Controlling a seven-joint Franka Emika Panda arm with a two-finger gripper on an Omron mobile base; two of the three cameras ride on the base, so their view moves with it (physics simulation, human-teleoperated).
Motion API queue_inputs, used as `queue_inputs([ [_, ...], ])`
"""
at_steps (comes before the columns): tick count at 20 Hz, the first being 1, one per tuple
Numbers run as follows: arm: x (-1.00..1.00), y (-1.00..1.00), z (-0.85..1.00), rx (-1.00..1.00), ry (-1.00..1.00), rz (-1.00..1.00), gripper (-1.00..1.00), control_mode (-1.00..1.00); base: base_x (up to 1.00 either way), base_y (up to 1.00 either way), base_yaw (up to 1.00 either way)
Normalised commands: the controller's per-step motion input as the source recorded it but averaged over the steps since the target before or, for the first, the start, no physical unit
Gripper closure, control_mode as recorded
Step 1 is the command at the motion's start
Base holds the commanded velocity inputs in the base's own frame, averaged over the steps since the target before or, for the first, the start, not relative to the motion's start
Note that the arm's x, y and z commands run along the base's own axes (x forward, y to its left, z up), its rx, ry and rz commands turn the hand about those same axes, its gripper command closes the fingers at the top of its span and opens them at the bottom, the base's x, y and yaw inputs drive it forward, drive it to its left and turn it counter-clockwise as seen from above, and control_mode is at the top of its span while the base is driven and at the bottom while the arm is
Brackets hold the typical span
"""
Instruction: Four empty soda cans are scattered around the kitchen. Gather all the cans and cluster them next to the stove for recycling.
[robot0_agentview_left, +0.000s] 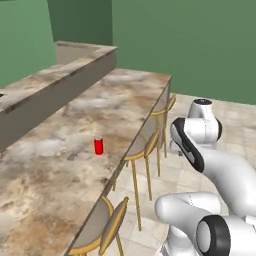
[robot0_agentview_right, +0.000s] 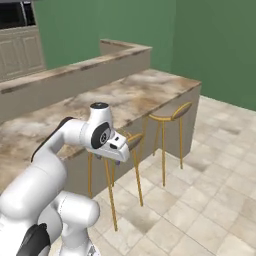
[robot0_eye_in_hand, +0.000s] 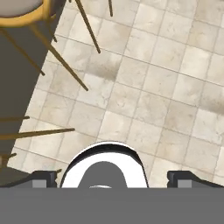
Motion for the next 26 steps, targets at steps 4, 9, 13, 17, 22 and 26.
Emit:
queue_inputs([
  [4,0.0,0.0,0.0,0.0,0.0,0.0,-1.0,1.0,0.42,-0.07,0.64],
  [9,0.0,0.0,0.0,0.0,0.0,0.0,-1.0,1.0,0.45,-0.25,0.41],
  [13,0.0,0.0,0.0,0.0,0.0,0.0,-1.0,1.0,0.46,-0.32,0.3],
  [17,0.0,0.0,0.0,0.0,0.0,0.0,-1.0,1.0,0.48,-0.34,0.25],
  [22,0.0,0.0,0.0,0.0,0.0,0.0,-1.0,1.0,0.48,-0.25,0.38],
  [26,0.0,0.0,0.0,0.0,0.0,0.0,-1.0,1.0,0.47,-0.22,0.43],
])
